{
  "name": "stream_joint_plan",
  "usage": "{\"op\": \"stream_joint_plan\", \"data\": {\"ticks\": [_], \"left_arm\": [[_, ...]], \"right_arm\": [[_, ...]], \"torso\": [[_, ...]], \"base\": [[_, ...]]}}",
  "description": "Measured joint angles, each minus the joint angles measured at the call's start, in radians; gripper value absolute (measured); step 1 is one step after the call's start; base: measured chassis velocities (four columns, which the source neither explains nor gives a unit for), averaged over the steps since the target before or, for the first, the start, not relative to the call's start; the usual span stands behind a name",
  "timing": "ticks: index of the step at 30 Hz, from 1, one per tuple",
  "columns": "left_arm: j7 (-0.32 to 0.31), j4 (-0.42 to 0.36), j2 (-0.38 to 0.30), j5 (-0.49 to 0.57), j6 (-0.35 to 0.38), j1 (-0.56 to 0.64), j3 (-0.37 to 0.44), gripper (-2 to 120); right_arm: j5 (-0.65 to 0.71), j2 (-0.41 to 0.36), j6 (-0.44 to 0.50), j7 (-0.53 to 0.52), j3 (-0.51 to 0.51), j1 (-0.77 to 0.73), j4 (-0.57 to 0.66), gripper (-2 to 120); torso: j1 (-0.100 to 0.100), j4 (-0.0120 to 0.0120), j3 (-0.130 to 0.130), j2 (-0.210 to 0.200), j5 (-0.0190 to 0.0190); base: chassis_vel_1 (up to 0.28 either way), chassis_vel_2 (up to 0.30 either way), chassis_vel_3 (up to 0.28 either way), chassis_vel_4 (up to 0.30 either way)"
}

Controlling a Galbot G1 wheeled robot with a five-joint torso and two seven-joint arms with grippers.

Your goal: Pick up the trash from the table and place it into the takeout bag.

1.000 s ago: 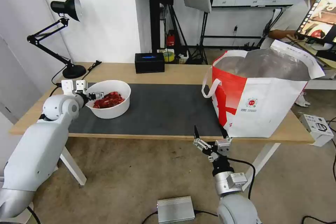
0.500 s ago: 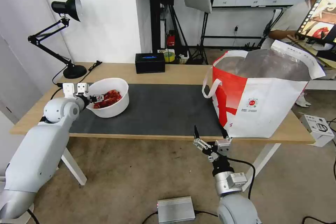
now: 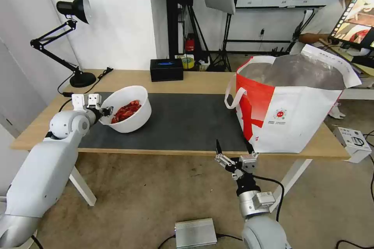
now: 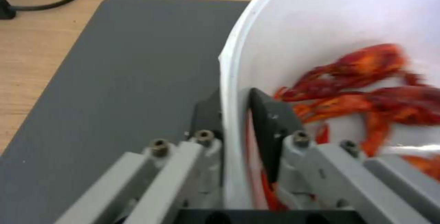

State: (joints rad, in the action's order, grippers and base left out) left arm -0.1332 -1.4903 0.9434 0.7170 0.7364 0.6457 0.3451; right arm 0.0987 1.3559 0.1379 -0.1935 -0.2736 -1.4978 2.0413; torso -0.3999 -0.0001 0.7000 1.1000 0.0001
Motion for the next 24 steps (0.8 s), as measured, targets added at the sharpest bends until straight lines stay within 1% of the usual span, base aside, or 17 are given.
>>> {"op": "stream_joint_plan", "data": {"ticks": [1,2,3,5,9,12,13,16,17,19,21,23,24], "left_arm": [[0.0,-0.004,-0.001,0.0,0.0,0.002,0.001,6],[0.0,-0.004,-0.001,0.0,0.0,0.002,0.001,6],[0.0,-0.015,-0.002,0.002,0.0,0.008,0.004,0],[0.0,-0.053,-0.009,0.016,0.0,0.03,0.013,0],[0.0,-0.072,-0.013,0.032,0.0,0.041,0.02,0],[0.0,-0.109,-0.024,0.065,0.0,0.061,0.037,0],[0.0,-0.109,-0.024,0.065,0.0,0.061,0.037,0],[-0.001,-0.157,-0.033,0.117,0.0,0.091,0.063,0],[-0.001,-0.157,-0.033,0.117,0.0,0.091,0.063,0],[-0.001,-0.2,-0.04,0.145,0.0,0.123,0.087,0],[-0.001,-0.212,-0.041,0.154,0.0,0.133,0.094,0],[-0.002,-0.25,-0.044,0.181,0.0,0.172,0.117,0],[-0.002,-0.25,-0.044,0.181,0.0,0.172,0.117,0]], "right_arm": [[0.0,0.0,0.0,0.0,0.0,0.0,0.0,100],[0.0,0.0,0.0,0.0,0.0,0.0,0.0,100],[0.0,0.0,0.0,0.0,0.0,0.0,0.0,100],[0.0,0.0,0.0,0.0,0.0,0.0,0.0,100],[0.0,0.0,0.0,0.0,0.0,0.0,0.0,100],[0.0,0.0,0.0,0.0,0.0,0.0,0.0,100],[0.0,0.0,0.0,0.0,0.0,0.0,0.0,100],[0.0,0.0,0.0,0.0,0.0,0.0,0.0,100],[0.0,0.0,0.0,0.0,0.0,0.0,0.0,100],[0.0,0.0,0.0,0.0,0.0,0.0,0.0,100],[0.0,0.0,0.0,0.0,0.0,0.0,0.0,100],[0.0,0.0,0.0,0.0,0.0,0.0,0.0,100],[0.0,0.0,0.0,0.0,0.0,0.0,0.0,100]], "torso": [[0.0,0.0001,0.0,0.0,0.0],[0.0,0.0001,0.0,0.0,0.0],[0.0,0.0,0.0,0.0,-0.0001],[0.0,0.0,0.0,0.0,-0.0002],[0.0,0.0,0.0,0.0,-0.0002],[0.0,0.0,0.0,0.0,-0.0002],[0.0,0.0,0.0,0.0,-0.0002],[0.0,0.0,0.0,0.0,-0.0002],[0.0,0.0,0.0,0.0,-0.0002],[0.0,0.0001,0.0,0.0,-0.0001],[0.0,0.0001,0.0,0.0,-0.0001],[0.0,0.0001,0.0,0.0,-0.0002],[0.0,0.0001,0.0,0.0,-0.0002]], "base": [[0.0,0.0,0.0,0.0],[0.0,0.0,0.0,0.0],[0.0,0.0,0.0,0.0],[0.0,0.0,0.0,0.0],[0.0,0.0,0.0,0.0],[0.0,0.0,0.0,0.0],[0.0,0.0,0.0,0.0],[0.0,0.0,0.0,0.0],[0.0,0.0,0.0,0.0],[0.0,0.0,0.0,0.0],[0.0,0.0,0.0,0.0],[0.0,0.0,0.0,0.0],[0.0,0.0,0.0,0.0]]}}
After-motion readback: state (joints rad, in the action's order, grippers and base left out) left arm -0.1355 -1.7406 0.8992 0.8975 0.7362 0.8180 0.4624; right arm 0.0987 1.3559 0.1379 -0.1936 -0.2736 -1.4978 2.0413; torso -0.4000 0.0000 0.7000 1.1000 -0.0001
